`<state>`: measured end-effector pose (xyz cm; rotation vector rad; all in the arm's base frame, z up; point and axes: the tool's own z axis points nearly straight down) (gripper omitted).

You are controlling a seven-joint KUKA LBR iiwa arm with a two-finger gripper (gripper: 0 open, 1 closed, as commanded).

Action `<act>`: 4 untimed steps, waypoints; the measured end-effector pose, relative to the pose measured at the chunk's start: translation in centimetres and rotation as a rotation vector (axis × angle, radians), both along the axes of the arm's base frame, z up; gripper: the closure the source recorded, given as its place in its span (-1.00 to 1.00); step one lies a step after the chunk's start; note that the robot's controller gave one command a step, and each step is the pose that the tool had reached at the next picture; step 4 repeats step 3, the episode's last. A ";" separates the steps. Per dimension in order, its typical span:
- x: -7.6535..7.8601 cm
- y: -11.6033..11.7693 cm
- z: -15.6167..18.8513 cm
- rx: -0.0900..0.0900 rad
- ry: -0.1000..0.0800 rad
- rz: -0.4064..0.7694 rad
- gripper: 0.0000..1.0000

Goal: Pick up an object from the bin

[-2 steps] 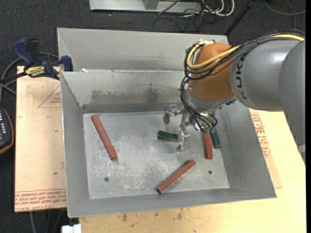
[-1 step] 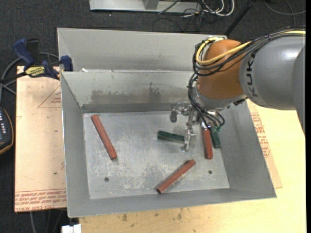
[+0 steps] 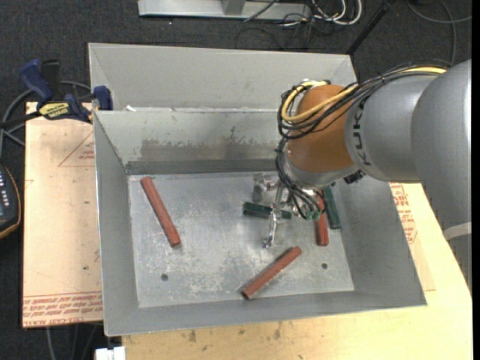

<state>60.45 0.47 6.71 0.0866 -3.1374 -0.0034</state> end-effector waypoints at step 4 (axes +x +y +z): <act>0.5 0.1 9.6 -0.001 -0.015 0.003 1.00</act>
Offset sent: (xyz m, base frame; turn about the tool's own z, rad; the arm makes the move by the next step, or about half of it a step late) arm 0.0000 0.0000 0.0000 0.0000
